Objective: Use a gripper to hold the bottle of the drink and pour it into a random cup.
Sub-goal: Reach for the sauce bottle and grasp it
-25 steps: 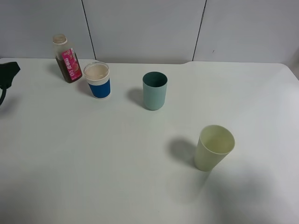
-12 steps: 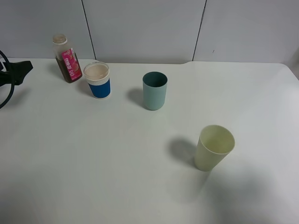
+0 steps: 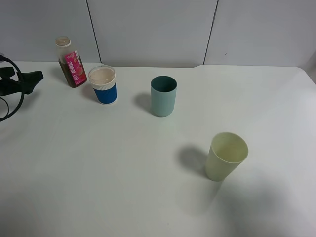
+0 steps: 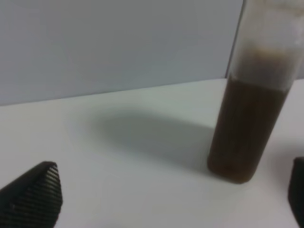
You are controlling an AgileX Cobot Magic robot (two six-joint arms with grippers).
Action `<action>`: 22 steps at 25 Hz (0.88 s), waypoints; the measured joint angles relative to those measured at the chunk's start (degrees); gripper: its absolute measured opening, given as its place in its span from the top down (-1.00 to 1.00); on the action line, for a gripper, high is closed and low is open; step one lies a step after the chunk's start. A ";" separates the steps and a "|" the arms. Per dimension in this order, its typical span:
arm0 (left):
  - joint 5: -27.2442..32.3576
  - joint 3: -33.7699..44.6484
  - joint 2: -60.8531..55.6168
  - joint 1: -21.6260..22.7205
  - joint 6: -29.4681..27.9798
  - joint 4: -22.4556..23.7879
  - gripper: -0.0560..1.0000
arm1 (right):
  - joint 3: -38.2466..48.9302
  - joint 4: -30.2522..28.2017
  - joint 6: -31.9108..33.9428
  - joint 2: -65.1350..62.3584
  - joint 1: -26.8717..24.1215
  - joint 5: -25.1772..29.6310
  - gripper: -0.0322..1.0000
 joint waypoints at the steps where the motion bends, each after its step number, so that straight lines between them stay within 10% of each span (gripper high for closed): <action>1: 0.00 -0.71 0.63 -0.36 0.13 0.00 -0.84 | 0.00 0.00 0.00 0.00 0.00 0.00 -1.00; 22: -0.01 -14.35 11.22 -10.96 1.00 -2.97 -0.84 | 0.00 0.00 0.00 0.00 0.00 0.00 -1.00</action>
